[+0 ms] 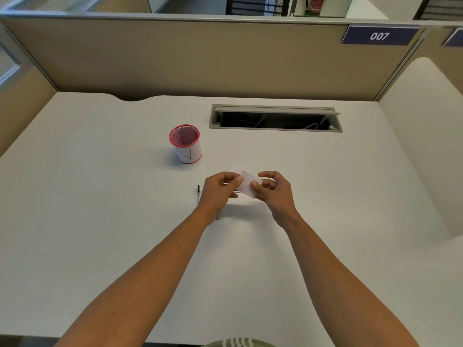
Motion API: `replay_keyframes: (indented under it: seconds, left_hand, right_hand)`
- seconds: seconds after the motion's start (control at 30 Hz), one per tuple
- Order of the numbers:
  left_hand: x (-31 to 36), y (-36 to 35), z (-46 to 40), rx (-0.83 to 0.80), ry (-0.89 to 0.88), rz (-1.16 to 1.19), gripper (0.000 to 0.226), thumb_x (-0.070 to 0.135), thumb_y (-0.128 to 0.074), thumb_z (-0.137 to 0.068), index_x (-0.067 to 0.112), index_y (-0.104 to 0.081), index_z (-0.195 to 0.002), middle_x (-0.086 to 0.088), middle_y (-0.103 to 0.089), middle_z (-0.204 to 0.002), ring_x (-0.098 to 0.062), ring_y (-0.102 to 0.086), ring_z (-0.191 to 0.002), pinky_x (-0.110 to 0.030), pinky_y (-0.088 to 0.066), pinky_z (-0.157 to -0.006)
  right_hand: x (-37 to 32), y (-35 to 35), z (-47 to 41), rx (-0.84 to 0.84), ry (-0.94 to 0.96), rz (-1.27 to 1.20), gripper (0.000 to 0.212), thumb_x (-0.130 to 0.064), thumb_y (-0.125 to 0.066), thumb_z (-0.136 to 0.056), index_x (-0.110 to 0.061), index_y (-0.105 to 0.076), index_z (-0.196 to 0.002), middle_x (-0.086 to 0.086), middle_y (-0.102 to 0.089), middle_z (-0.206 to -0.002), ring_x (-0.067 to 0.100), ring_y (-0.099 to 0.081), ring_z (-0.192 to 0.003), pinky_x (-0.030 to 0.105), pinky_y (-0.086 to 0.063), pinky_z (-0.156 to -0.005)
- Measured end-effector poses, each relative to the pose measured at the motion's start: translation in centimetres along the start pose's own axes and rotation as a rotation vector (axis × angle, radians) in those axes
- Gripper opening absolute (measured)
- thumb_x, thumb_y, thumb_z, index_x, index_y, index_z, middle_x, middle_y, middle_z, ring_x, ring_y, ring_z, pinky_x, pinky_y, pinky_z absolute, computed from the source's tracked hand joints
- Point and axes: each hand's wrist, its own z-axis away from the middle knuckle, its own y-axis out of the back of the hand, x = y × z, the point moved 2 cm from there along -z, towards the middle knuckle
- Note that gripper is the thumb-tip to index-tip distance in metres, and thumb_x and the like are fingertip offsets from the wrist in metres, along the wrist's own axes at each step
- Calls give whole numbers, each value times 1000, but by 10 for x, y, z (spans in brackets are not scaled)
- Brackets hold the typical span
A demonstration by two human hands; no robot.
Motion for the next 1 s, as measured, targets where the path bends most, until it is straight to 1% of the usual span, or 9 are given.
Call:
replay_keyframes:
  seconds: [0.13, 0.23, 0.33, 0.4, 0.47, 0.53, 0.63, 0.8, 1.0]
  left_hand:
    - [-1, -2, 1, -10, -10, -42, 9, 18, -72, -84, 24, -69, -89, 3, -71, -88, -9, -70, -72, -20, -56, -59]
    - [-4, -4, 3, -36, 6, -15, 9, 14, -74, -82, 21, -70, -87, -2, -73, -87, -15, -72, -72, -22, -57, -60]
    - [-7, -4, 4, -46, 17, 21, 6, 12, -75, -81, 16, -72, -84, -6, -74, -84, -21, -73, -71, -25, -59, -62]
    - [-8, -4, 3, -46, 32, 28, 5, 12, -75, -81, 13, -73, -85, -7, -74, -84, -24, -73, -71, -27, -60, -63]
    - [-9, -3, 3, -38, 58, 31, 4, 12, -74, -82, 13, -72, -85, -6, -74, -84, -25, -73, -69, -26, -60, -62]
    - [-9, -3, 3, -15, 88, 45, 5, 11, -73, -83, 15, -71, -85, -3, -74, -84, -23, -74, -69, -22, -58, -59]
    - [-10, -2, 3, -4, 113, 81, 5, 9, -72, -84, 14, -70, -84, -3, -73, -82, -22, -73, -68, -18, -55, -56]
    - [-12, -4, 3, -21, 132, 89, 5, 9, -71, -85, 6, -69, -88, -10, -73, -83, -26, -73, -70, -23, -58, -59]
    - [-12, -4, 2, -39, 144, 96, 7, 10, -70, -85, 4, -68, -88, -5, -71, -80, -22, -73, -71, -27, -60, -61]
  right_hand:
    - [0, 0, 0, 47, 28, 55, 34, -14, -80, -78, -17, -60, -105, 6, -73, -82, 25, -73, -83, 34, -61, -74]
    - [0, -1, 0, 68, 46, 108, 36, -16, -82, -77, -18, -60, -105, 3, -72, -77, 23, -74, -79, 33, -59, -75]
    - [-1, -2, 0, 83, 67, 170, 38, -19, -84, -75, -20, -59, -105, 3, -73, -76, 19, -73, -76, 23, -53, -69]
    - [-1, -3, 0, 84, 74, 192, 39, -21, -84, -74, -20, -60, -105, 4, -74, -77, 18, -73, -76, 21, -51, -68]
    - [0, -3, 0, 65, 68, 185, 38, -21, -83, -75, -20, -60, -105, 4, -74, -78, 19, -73, -77, 24, -54, -70]
    - [1, -2, 1, 34, 50, 132, 32, -19, -81, -79, -19, -62, -104, 4, -73, -78, 20, -73, -78, 30, -58, -74]
    - [2, 2, 1, 19, 29, 53, 22, -14, -76, -83, -18, -64, -100, 4, -72, -74, 20, -73, -78, 33, -59, -72]
    - [1, 2, 0, 59, 48, 83, 19, -8, -76, -82, -15, -66, -96, -3, -65, -63, 20, -71, -74, 37, -61, -74]
    - [1, 1, 1, 59, 59, 124, 19, -7, -77, -80, -15, -67, -94, 6, -67, -72, 27, -70, -79, 44, -61, -78]
